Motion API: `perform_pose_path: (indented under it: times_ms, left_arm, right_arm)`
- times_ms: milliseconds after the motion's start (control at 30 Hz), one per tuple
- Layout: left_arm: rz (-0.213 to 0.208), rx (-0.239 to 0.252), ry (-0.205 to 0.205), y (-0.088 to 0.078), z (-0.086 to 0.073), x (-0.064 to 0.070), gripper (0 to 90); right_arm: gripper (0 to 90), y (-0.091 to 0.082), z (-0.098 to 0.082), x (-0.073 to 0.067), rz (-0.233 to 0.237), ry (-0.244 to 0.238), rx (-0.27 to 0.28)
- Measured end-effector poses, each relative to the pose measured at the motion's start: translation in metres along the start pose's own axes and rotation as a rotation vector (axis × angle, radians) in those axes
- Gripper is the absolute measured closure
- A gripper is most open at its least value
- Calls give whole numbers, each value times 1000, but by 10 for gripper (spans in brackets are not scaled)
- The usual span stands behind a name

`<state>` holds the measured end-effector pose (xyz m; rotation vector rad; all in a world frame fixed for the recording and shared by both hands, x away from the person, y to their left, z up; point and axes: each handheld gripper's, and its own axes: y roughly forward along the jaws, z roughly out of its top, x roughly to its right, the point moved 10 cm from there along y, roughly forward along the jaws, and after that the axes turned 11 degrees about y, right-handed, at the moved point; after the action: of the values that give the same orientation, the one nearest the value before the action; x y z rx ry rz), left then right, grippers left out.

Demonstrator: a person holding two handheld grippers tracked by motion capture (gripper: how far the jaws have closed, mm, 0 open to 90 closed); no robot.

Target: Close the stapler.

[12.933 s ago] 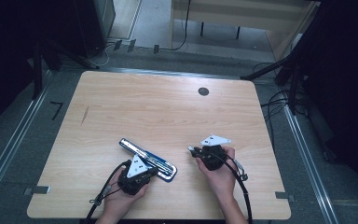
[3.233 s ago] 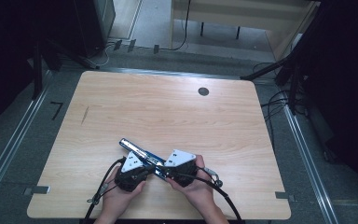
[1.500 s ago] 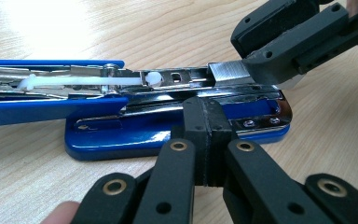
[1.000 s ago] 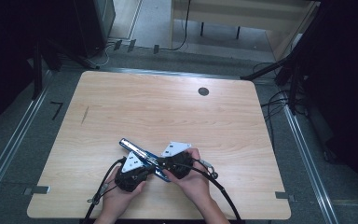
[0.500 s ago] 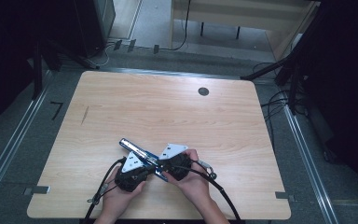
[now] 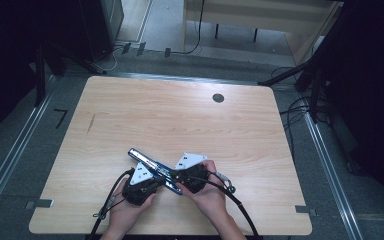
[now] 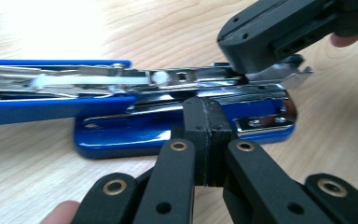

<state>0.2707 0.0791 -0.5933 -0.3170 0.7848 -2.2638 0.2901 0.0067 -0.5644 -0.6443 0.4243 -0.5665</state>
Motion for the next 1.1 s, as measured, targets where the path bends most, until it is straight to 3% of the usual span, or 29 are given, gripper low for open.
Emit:
perform_pose_path:
  times_ms: [100, 233, 367, 567, 1100]
  left_arm:
    - [3, 0, -11, -3, 0, -3, 900]
    - [54, -11, 8, -10, 0, -14, 900]
    - [82, -1, -44, -19, -3, -33, 900]
    - [116, -17, -74, -23, -10, -50, 900]
    - [135, -52, -114, -18, -20, -63, 900]
  right_arm:
    - [900, 2, 4, 0, 6, 3, 8]
    - [900, 3, 9, -1, 15, 6, 20]
    - [900, 6, 13, -1, 10, 16, 23]
    - [900, 13, 22, -2, 14, 22, 16]
    - [900, 42, 42, -12, 33, 17, -10]
